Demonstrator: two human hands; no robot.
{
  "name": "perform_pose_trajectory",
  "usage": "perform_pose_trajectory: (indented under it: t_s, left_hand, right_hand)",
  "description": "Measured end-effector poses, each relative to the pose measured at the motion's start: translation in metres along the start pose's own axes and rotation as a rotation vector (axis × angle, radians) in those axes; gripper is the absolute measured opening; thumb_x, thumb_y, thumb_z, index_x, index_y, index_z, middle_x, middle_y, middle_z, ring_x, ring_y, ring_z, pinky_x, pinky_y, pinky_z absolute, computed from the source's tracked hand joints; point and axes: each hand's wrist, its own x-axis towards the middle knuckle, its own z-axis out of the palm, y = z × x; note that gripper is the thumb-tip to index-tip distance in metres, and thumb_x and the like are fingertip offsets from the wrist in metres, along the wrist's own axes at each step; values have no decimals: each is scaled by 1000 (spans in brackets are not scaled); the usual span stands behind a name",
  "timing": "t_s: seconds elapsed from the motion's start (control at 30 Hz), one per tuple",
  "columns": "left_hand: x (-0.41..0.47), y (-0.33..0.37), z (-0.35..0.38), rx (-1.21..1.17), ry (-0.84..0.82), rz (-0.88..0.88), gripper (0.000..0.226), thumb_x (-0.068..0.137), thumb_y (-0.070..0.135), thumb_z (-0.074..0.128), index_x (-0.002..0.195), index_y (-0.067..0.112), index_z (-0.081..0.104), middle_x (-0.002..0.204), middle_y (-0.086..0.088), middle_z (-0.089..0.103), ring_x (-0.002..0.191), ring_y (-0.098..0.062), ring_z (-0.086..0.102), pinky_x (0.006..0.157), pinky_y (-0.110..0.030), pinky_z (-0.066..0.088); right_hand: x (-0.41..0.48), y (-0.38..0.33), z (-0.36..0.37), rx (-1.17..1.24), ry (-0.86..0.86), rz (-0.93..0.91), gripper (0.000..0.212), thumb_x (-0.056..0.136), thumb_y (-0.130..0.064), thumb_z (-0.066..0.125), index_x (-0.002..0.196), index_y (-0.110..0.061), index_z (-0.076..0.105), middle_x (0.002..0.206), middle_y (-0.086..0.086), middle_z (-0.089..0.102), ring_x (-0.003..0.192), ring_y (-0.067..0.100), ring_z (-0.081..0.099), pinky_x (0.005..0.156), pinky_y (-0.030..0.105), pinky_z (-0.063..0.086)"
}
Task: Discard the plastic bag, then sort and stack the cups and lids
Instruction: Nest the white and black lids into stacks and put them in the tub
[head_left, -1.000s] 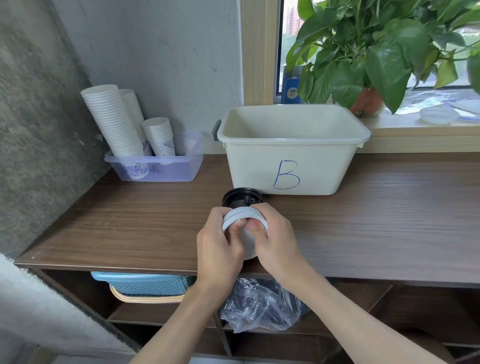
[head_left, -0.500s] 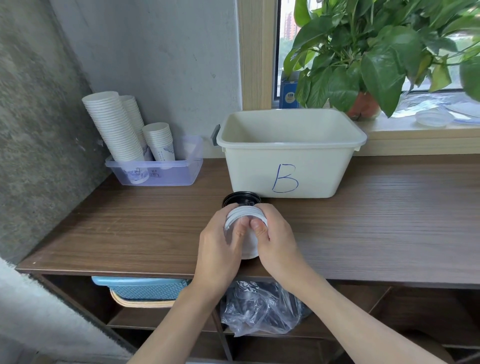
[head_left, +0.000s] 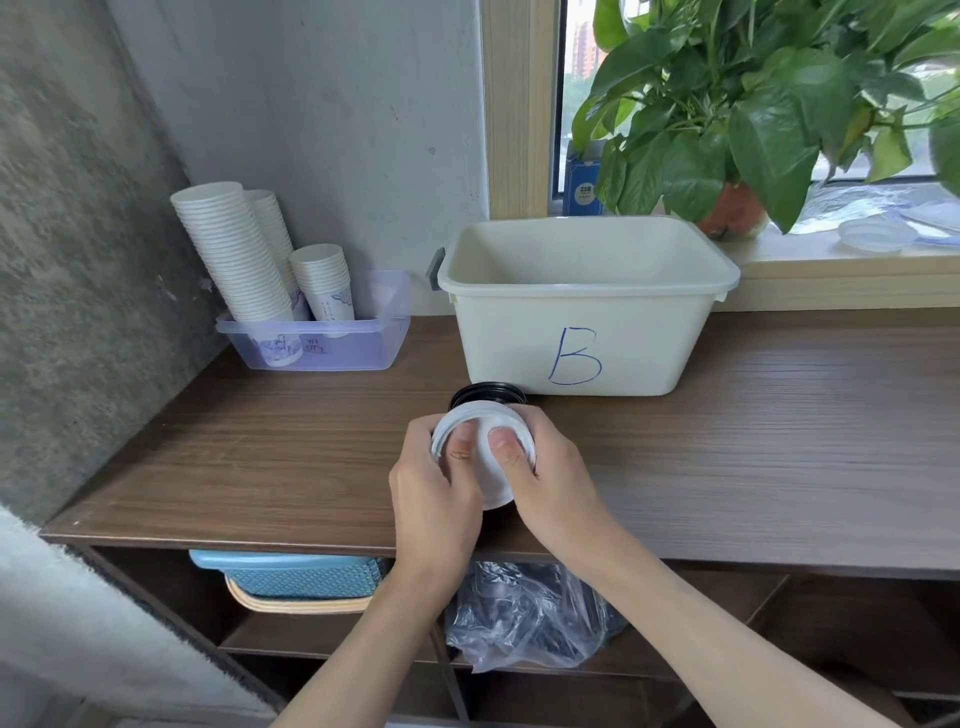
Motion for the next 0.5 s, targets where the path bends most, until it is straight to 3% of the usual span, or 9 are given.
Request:
perform_pose_trajectory:
  t_s: [0.07, 0.17, 0.27, 0.4, 0.5]
  left_hand:
    - [2, -1, 0, -12, 0, -3, 20, 94, 38, 51, 97, 20, 61, 81, 17, 64, 78, 7, 59, 65, -6, 39]
    - [4, -2, -1, -31, -107, -9, 8, 97, 22, 57, 103, 23, 61, 91, 15, 67, 86, 2, 61, 73, -7, 42]
    - [3, 0, -2, 15, -176, 63, 21, 97, 20, 57, 112, 35, 57, 108, 21, 64, 104, 8, 58, 86, -5, 39]
    - [2, -1, -2, 57, -187, 72, 21, 96, 24, 58, 101, 44, 54, 93, 19, 68, 91, 3, 63, 77, -9, 44]
    - [1, -3, -2, 82, -151, 90, 21, 96, 24, 58, 94, 43, 51, 83, 17, 66, 82, 2, 62, 70, -8, 42]
  right_hand:
    - [0, 0, 0, -13, -13, 2, 15, 98, -34, 45, 105, -26, 56, 97, -12, 66, 91, -3, 58, 74, 7, 40]
    - [1, 1, 0, -22, 30, 15, 8, 98, -25, 47, 101, -24, 54, 93, -9, 63, 86, -3, 56, 71, 6, 37]
    - [0, 1, 0, -62, 45, 17, 8, 97, -17, 48, 96, -19, 56, 88, -7, 63, 82, 1, 55, 67, 7, 37]
    - [-1, 1, -1, -91, 35, 23, 10, 96, -15, 50, 91, -10, 57, 83, -1, 63, 78, 10, 54, 65, 13, 39]
    - [-1, -1, -2, -83, 22, 26, 7, 95, -11, 52, 92, -10, 58, 83, -2, 63, 77, 7, 54, 64, 12, 39]
